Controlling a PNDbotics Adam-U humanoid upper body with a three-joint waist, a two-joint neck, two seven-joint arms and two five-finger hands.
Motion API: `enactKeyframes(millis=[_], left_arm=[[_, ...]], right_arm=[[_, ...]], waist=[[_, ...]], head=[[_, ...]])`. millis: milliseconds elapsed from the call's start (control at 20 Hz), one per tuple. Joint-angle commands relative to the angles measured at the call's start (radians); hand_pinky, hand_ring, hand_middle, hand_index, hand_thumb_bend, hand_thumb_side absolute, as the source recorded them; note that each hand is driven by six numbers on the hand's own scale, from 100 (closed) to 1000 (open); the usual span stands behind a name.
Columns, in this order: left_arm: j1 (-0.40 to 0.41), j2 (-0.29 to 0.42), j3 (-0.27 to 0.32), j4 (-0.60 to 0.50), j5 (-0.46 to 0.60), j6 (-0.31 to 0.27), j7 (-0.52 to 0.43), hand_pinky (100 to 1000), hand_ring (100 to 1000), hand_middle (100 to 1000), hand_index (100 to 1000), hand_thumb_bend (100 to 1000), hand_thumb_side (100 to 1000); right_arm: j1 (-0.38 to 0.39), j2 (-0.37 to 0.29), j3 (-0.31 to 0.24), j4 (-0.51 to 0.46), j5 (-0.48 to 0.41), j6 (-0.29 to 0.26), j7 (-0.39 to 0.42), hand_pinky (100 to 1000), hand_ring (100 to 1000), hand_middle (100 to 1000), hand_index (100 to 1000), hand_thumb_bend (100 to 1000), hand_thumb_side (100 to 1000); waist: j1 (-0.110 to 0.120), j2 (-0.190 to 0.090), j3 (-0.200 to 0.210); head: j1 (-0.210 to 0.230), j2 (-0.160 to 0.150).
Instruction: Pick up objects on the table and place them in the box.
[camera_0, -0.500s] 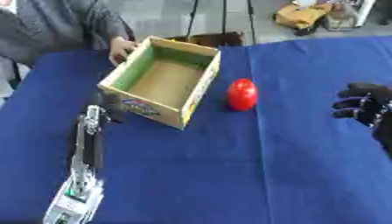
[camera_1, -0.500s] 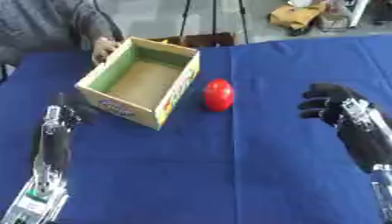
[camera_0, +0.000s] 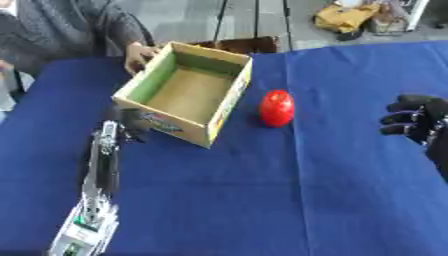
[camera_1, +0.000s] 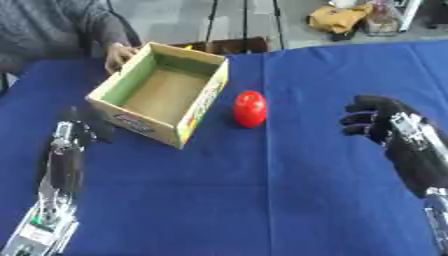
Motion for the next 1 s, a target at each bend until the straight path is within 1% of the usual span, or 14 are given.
enactKeyframes(millis=[50,250,450,550,750,900,1000], left_arm=[[-0.005,0.006,0.007,-0.011,0.004,-0.001,-0.006,492,558,592,690,359,1000],[-0.006,0.007,0.006,-0.01,0.004,0.0,-0.009,492,558,592,691,357,1000],[-0.006,0.009,0.003,-0.009,0.004,0.001,-0.013,492,558,592,691,356,1000],[-0.004,0.011,0.002,-0.009,0.004,0.002,-0.016,492,558,592,691,352,1000],[-0.002,0.014,-0.002,-0.01,0.005,0.004,-0.021,492,559,592,692,351,1000],[0.0,0.015,-0.006,-0.011,0.006,0.005,-0.027,491,559,592,692,350,1000],[0.001,0.016,-0.01,-0.011,0.008,0.006,-0.031,491,559,592,693,350,1000]], right_arm=[[-0.009,-0.02,-0.009,-0.024,0.001,-0.001,0.0,693,710,702,807,118,731],[-0.019,-0.051,-0.004,-0.028,0.0,-0.013,0.011,695,713,704,810,127,710],[-0.051,-0.126,-0.003,-0.027,-0.014,-0.049,0.012,694,713,704,810,119,680],[-0.076,-0.177,-0.003,-0.02,-0.029,-0.074,0.005,695,715,706,811,122,661],[-0.145,-0.282,0.005,0.007,-0.052,-0.124,0.006,698,723,716,817,148,625],[-0.222,-0.353,0.023,0.049,-0.059,-0.159,0.027,700,732,726,823,204,586],[-0.282,-0.386,0.044,0.091,-0.047,-0.182,0.05,702,739,736,827,239,558]], waist=[[-0.005,-0.009,0.002],[-0.008,-0.009,0.005],[-0.01,-0.012,0.01],[-0.011,-0.013,0.012],[-0.012,-0.018,0.018],[-0.013,-0.021,0.025],[-0.014,-0.023,0.032]], head=[[0.0,-0.013],[-0.003,-0.015],[-0.006,-0.018],[-0.009,-0.02],[-0.018,-0.022],[-0.034,-0.028],[-0.051,-0.032]])
